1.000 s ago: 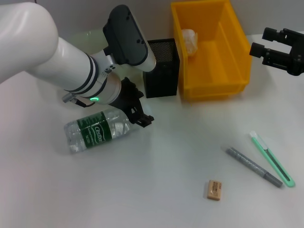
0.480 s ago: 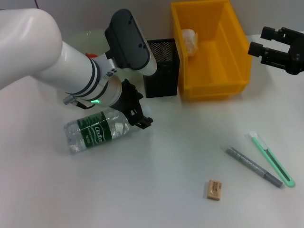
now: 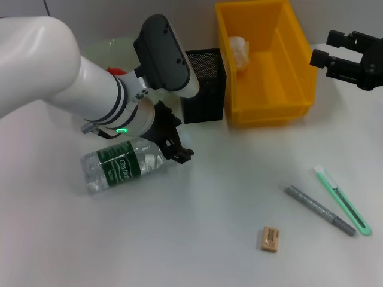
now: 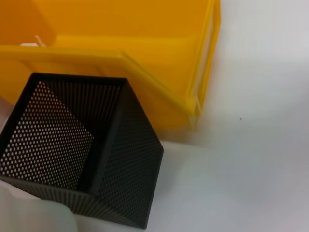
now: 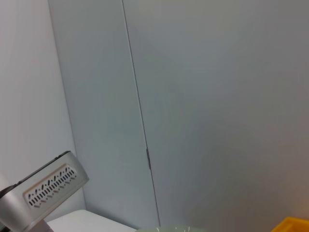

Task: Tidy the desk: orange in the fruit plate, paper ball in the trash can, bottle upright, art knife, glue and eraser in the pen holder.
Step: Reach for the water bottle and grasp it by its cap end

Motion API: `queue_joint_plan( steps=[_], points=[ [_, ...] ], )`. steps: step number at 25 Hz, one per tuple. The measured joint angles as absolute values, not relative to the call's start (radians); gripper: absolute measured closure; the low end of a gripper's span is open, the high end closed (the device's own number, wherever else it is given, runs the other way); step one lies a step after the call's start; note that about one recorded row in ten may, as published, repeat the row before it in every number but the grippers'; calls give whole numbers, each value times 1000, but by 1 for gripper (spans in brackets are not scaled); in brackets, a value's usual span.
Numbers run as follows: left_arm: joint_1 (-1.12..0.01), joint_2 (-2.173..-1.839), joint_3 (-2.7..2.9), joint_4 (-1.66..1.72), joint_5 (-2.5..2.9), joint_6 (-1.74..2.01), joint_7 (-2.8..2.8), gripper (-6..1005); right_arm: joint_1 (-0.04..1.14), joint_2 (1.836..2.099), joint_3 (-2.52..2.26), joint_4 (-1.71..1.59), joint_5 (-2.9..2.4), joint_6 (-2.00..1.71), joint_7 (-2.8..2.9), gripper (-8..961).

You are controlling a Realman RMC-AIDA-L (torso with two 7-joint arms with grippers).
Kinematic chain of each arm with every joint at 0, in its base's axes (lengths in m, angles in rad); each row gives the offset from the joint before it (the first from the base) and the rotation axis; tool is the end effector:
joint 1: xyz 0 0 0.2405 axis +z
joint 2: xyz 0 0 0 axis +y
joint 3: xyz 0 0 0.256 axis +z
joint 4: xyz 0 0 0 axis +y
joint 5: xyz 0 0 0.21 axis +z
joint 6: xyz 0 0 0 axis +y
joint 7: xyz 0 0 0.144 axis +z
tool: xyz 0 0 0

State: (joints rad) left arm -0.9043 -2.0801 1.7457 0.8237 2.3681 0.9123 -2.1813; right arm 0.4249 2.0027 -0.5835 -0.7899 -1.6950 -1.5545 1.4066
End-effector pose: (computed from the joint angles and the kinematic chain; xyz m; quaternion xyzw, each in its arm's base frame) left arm -0.1321 0.4057 -0.1055 -0.9716 -0.0313 0.1522 0.1784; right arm 0.2794 0.3409 0.0988 -0.8702 0.2010 0.3405 0.2939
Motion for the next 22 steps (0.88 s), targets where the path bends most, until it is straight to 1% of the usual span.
queue_joint_plan(
  steps=[10, 22],
  points=[
    [-893, -2080, 1772, 822, 2355, 879, -2188, 290, 438, 2008, -585, -787, -1695, -1550, 1406, 246],
    [-878, -2080, 1797, 819, 2355, 852, -2202, 291, 451, 2008, -586, -778, -1697, -1544, 1405, 246]
  ],
)
